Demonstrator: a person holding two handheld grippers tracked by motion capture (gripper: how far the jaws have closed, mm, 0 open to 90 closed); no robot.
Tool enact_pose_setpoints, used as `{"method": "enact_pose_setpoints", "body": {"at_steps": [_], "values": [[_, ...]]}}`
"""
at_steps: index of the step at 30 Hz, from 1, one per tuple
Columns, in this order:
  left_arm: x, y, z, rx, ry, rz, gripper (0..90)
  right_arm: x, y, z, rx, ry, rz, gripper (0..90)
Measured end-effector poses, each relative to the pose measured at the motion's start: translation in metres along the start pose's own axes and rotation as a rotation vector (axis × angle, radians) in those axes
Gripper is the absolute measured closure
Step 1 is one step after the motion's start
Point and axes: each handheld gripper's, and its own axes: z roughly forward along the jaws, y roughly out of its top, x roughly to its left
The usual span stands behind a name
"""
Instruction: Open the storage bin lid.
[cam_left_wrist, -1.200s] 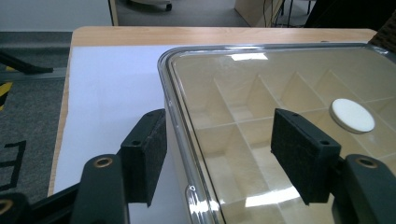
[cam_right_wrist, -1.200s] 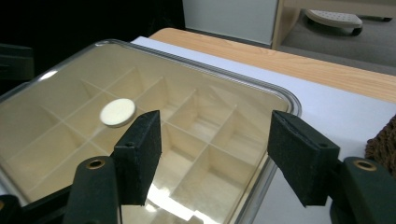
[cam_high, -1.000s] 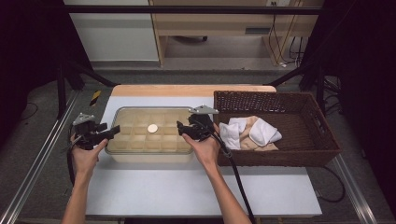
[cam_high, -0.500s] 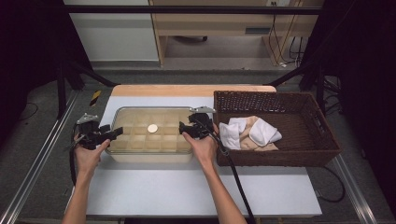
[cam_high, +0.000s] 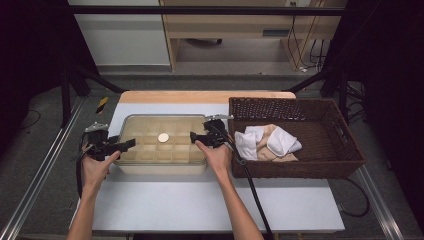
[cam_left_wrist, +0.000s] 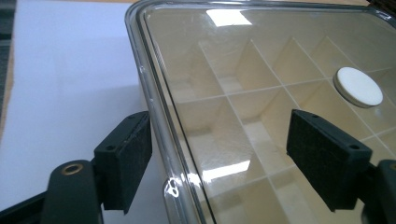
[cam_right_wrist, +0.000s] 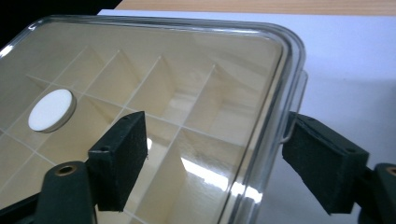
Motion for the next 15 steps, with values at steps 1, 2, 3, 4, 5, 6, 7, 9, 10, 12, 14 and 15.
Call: {"method": "enact_pose_setpoints", "body": {"at_steps": [1,2,3,4,5,6,7,9,10,12,14,15], "values": [[0.000,0.000,0.000,0.002,-0.003,-0.003,21.4,0.000,0.000,0.001,0.001,0.003,0.000,21.8],[0.000,0.000,0.000,0.003,-0.003,-0.003,21.3,0.001,0.000,0.002,0.003,0.005,0.002,21.0],[0.000,0.000,0.000,0.005,-0.006,-0.007,21.4,0.001,0.000,0.002,0.006,0.006,0.004,20.7],[0.000,0.000,0.000,0.005,-0.008,-0.010,21.4,0.001,0.000,0.002,0.007,0.011,0.011,20.8],[0.001,0.000,0.000,0.006,-0.012,-0.019,21.7,0.001,0.000,0.002,0.008,0.012,0.012,20.8],[0.001,0.000,0.000,0.005,-0.011,-0.026,22.2,0.001,0.000,0.002,0.008,0.013,0.011,20.9],[0.002,0.000,-0.001,0.001,-0.007,-0.042,23.7,0.001,0.000,0.002,0.008,0.014,0.013,21.1],[0.004,-0.001,-0.003,-0.011,-0.010,-0.063,29.2,0.001,0.000,0.002,0.011,0.014,0.017,21.8],[0.005,-0.002,-0.003,-0.017,-0.013,-0.069,30.7,0.001,0.000,0.001,0.011,0.013,0.017,22.4],[0.006,-0.003,-0.004,-0.031,-0.017,-0.081,33.0,0.002,0.001,0.000,0.004,0.010,0.015,23.6],[0.006,-0.002,-0.007,-0.055,-0.016,-0.089,35.5,0.003,0.001,-0.003,-0.011,0.008,0.014,25.3],[0.005,-0.002,-0.010,-0.072,-0.014,-0.088,37.3,0.003,0.002,-0.004,-0.023,0.010,0.016,26.4]]}}
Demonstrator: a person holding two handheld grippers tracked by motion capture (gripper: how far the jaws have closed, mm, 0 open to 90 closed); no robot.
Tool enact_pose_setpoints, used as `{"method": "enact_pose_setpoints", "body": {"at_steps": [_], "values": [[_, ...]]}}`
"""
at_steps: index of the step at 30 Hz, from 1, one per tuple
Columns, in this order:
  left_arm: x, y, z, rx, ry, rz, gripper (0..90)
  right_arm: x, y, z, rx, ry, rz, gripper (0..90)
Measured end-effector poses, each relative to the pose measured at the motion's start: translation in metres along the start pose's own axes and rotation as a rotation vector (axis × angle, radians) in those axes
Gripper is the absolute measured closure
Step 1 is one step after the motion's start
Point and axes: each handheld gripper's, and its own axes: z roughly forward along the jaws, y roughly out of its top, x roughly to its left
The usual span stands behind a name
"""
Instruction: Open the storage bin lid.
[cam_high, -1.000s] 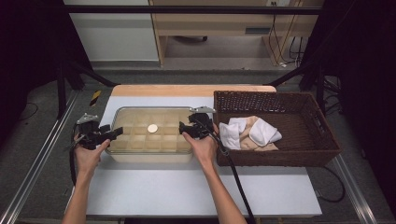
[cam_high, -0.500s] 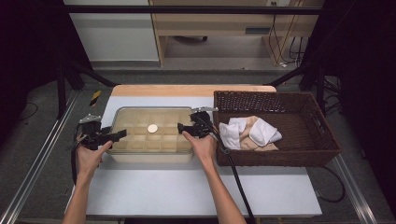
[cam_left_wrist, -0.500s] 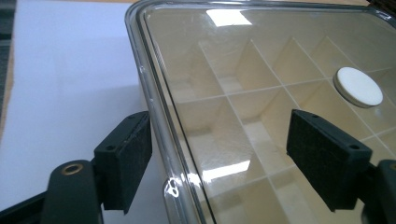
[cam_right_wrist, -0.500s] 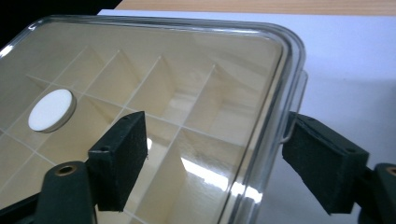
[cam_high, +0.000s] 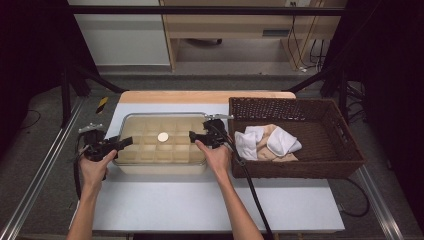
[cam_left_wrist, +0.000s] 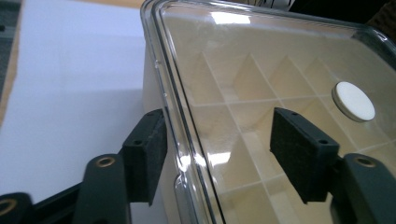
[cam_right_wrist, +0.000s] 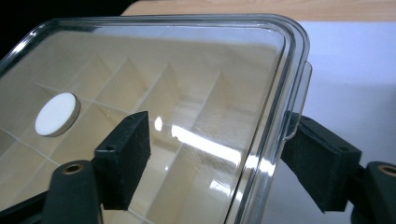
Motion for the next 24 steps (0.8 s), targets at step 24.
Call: {"method": "enact_pose_setpoints", "body": {"at_steps": [24], "values": [[-0.013,0.001,-0.053,-0.190,-0.044,0.025,61.4,0.015,0.012,-0.062,-0.195,0.056,0.017,50.7]]}}
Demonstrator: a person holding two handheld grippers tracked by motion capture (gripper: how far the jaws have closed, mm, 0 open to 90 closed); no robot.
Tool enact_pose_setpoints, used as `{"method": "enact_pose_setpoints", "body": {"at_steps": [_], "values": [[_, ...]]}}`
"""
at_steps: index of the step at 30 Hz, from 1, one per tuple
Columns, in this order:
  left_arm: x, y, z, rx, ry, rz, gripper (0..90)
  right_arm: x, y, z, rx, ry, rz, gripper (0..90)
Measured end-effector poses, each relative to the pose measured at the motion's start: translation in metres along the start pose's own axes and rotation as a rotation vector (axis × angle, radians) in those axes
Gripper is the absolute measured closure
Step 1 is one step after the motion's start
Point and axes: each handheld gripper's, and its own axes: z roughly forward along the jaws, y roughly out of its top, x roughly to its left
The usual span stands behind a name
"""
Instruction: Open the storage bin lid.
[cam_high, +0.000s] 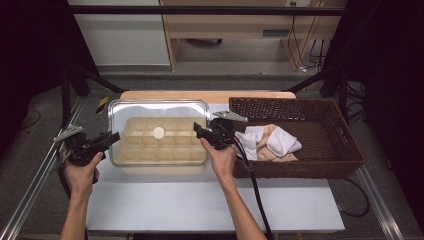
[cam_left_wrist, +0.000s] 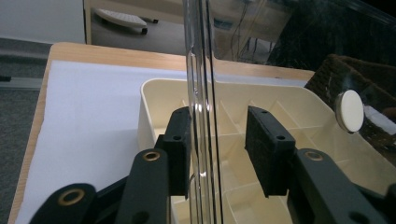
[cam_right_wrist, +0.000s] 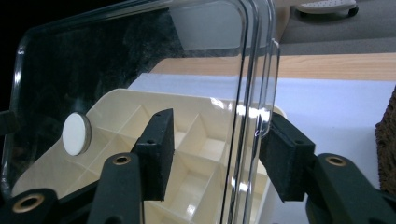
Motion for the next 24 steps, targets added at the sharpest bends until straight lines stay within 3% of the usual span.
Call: {"method": "enact_pose_setpoints", "body": {"at_steps": [9,13,24], "values": [[-0.011,0.002,-0.018,-0.044,-0.017,0.035,65.5,0.002,0.002,-0.023,-0.048,0.041,0.014,60.7],[-0.020,0.003,-0.023,-0.049,-0.020,0.071,65.6,0.000,0.003,-0.037,-0.071,0.065,0.019,63.3],[-0.038,0.001,-0.034,-0.058,-0.059,0.099,64.5,-0.002,-0.004,-0.075,-0.088,0.120,0.002,68.8]]}}
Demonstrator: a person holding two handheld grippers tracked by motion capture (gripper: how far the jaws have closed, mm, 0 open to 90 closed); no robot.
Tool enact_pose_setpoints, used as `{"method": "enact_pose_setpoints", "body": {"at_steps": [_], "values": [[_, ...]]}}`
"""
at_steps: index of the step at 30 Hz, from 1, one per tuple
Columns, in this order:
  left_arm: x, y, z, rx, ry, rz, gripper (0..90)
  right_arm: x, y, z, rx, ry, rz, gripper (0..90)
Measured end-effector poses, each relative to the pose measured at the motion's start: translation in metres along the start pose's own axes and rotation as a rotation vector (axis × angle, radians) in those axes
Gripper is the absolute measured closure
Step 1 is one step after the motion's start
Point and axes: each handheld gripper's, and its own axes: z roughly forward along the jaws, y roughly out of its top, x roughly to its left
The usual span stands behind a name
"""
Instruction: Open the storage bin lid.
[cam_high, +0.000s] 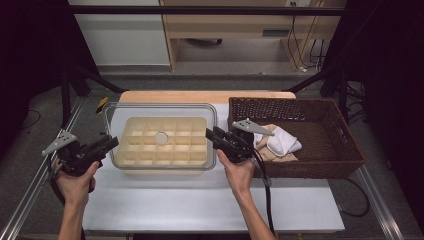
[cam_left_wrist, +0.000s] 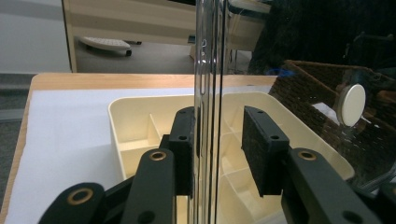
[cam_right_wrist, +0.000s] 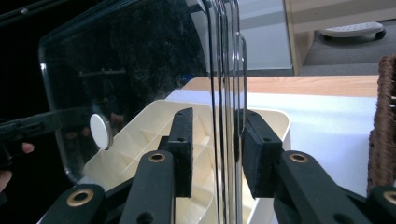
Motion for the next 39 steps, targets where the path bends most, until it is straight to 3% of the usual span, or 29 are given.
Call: {"method": "enact_pose_setpoints", "body": {"at_steps": [9,21,27,39], "values": [[-0.021,-0.006,-0.015,0.021,-0.010,0.040,63.9,0.003,-0.013,-0.034,0.032,0.035,-0.006,70.6],[-0.033,-0.029,-0.039,0.064,-0.023,0.035,63.7,0.012,-0.041,-0.063,0.092,0.100,-0.003,72.5],[-0.036,-0.049,-0.050,0.098,-0.022,0.014,63.4,0.013,-0.059,-0.070,0.138,0.131,0.012,73.3],[-0.034,-0.091,-0.069,0.182,-0.006,-0.029,63.9,0.017,-0.091,-0.067,0.243,0.159,0.032,73.3]]}}
